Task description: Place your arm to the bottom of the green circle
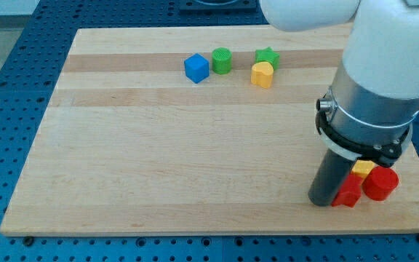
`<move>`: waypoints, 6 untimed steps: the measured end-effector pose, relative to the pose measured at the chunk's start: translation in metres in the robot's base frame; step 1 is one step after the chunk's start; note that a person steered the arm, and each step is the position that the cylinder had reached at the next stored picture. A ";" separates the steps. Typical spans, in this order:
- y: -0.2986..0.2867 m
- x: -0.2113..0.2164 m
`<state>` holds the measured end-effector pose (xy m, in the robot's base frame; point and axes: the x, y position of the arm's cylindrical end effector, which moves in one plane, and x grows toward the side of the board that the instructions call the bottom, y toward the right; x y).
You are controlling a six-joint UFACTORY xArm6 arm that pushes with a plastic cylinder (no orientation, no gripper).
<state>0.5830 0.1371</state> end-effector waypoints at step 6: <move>-0.149 -0.196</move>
